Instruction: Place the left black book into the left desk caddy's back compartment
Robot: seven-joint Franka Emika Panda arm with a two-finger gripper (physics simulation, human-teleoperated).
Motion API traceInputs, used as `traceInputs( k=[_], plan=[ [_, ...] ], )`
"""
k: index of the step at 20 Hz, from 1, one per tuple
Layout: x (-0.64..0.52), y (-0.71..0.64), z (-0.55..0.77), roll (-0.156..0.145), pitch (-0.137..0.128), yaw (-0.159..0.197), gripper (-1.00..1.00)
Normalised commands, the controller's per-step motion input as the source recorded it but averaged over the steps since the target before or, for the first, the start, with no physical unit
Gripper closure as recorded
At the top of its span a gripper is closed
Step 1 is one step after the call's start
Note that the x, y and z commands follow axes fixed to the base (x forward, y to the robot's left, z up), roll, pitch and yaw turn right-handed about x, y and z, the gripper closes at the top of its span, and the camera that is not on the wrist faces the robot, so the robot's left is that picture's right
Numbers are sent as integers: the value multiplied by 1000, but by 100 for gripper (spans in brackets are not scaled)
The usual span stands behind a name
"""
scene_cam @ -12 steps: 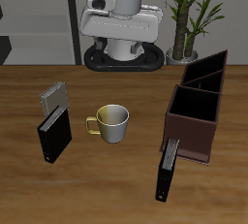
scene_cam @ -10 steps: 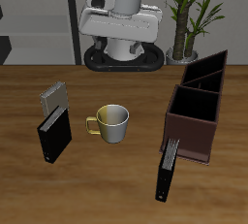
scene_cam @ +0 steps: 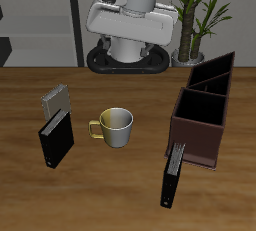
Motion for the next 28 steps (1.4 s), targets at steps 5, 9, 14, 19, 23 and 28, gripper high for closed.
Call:
traceInputs(
  k=[5,9,14,19,23,28],
  plan=[
    [401,410,53,11,8,-31,-100],
    [252,260,11,6,7,5,-100],
    [249,424,-14,18,5,-9,-100],
    [227,304,12,-6,6,-15,-100],
    [214,260,80,11,-13,-15,-100],
    [143,156,35,-7,8,-19,-100]
  ],
)
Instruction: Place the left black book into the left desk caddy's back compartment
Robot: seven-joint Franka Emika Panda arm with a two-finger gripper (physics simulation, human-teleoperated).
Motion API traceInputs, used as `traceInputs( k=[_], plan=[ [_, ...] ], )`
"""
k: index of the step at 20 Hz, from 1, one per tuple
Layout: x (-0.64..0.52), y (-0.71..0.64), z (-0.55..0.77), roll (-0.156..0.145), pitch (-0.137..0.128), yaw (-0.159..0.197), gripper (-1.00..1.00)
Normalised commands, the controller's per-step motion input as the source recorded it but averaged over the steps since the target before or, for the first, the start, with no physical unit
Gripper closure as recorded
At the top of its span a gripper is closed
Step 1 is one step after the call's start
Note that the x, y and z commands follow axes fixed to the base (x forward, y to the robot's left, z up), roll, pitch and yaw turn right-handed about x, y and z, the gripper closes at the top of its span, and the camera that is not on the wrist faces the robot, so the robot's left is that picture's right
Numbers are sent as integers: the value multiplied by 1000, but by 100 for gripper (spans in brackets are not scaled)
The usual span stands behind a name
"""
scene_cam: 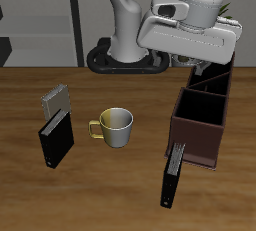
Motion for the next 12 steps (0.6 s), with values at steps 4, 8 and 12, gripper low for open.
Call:
traceInputs(
  k=[4,8,12],
  plan=[
    [190,159,-113,5,-4,-16,-100],
    [126,138,-377,34,-15,-4,-100],
    [133,51,-428,7,13,28,-100]
  ],
)
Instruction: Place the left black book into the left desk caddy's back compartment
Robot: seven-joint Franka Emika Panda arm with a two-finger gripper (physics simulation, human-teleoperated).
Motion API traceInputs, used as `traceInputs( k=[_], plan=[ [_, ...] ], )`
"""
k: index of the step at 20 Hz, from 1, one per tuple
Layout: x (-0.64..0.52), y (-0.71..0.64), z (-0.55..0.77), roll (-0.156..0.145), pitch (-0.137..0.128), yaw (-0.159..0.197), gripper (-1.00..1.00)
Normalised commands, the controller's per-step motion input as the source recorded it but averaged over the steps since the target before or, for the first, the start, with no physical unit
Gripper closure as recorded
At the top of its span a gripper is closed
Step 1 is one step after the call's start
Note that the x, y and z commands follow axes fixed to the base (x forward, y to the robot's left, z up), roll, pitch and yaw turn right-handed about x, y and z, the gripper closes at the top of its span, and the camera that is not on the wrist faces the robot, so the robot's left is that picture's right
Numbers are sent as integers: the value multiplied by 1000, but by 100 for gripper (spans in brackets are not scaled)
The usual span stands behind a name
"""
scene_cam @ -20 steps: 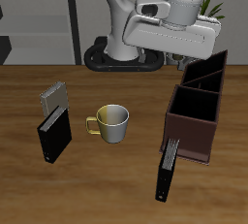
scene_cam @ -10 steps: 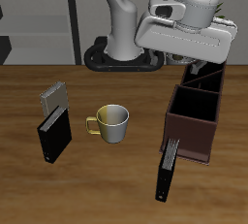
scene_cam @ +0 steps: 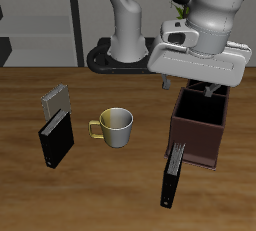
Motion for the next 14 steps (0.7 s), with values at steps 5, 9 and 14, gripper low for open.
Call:
traceInputs(
  k=[5,9,14],
  plan=[
    [219,-4,-617,5,39,-16,-100],
    [134,-13,-302,-5,23,-19,-100],
    [69,-16,-221,1,-6,-18,-100]
  ],
)
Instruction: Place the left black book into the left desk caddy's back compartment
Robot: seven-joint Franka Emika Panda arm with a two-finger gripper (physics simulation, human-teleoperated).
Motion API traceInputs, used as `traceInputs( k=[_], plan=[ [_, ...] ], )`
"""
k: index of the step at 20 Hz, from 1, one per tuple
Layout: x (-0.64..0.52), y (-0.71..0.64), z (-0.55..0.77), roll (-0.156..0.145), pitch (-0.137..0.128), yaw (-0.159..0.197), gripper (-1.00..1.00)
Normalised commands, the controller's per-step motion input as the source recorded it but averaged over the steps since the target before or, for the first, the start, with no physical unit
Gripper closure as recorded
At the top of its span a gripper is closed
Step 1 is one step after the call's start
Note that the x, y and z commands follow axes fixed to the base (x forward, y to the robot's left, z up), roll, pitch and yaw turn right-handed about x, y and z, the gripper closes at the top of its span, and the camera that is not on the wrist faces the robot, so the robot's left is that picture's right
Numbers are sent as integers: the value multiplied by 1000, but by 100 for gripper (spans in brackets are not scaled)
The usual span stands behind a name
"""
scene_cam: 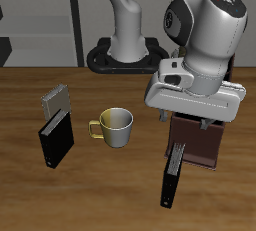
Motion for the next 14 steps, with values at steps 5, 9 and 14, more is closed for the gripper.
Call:
traceInputs(
  k=[5,9,14],
  plan=[
    [56,-34,-263,-2,-5,0,-100],
    [58,-27,-397,0,29,-8,-100],
    [43,4,-320,1,35,-10,-100]
  ],
)
